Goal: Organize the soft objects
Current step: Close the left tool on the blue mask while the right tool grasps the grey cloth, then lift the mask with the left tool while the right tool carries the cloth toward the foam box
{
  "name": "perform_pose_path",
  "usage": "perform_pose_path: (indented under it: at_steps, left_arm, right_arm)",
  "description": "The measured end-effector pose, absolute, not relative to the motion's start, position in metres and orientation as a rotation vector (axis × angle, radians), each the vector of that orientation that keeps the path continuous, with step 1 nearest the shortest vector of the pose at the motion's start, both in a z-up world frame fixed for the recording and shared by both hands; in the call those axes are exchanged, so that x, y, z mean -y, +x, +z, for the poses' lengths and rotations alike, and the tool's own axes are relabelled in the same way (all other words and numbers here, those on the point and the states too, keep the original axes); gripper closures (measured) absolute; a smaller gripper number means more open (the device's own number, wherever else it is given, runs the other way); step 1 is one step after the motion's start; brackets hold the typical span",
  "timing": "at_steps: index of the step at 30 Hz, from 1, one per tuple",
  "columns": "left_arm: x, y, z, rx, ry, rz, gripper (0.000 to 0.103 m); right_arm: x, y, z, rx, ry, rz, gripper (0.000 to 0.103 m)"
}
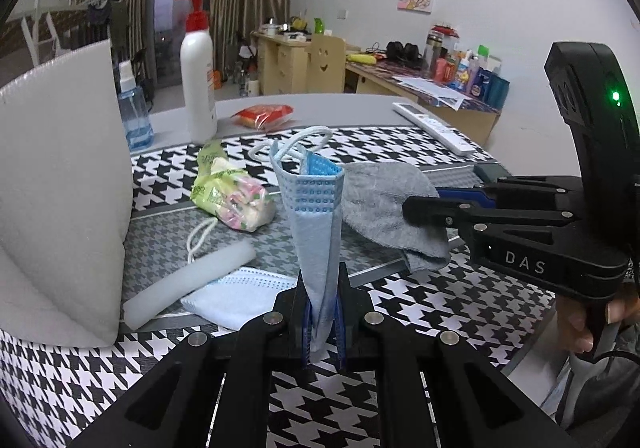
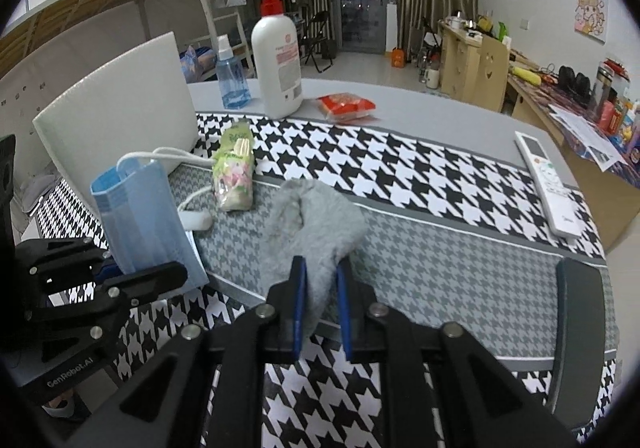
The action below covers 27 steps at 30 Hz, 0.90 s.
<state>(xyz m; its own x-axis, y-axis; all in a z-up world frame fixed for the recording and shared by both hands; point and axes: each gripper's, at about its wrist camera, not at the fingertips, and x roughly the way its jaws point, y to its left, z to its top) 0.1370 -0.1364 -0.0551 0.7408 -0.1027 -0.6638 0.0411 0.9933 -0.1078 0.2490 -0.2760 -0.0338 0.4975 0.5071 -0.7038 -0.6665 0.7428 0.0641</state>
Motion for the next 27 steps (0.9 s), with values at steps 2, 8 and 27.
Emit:
perform_pose_path:
  at_steps: [2, 8, 27]
  left_arm:
    - [0.139, 0.135, -0.053, -0.723, -0.078, -0.087, 0.093]
    - [0.136, 0.129, -0.044, -0.696, -0.060, -0.072, 0.093]
    - [0.129, 0.122, -0.011, -0.613, -0.013, -0.050, 0.093]
  right_arm:
    - [0.279, 0.246, -0.031, -0.759, -0.216, 0.717, 0.085]
    - [0.285, 0.239, -0.024, -0.729, -0.196, 0.713, 0.085]
    - [0.298, 0.226, -0.004, -0.654, -0.135, 0.706, 0.085]
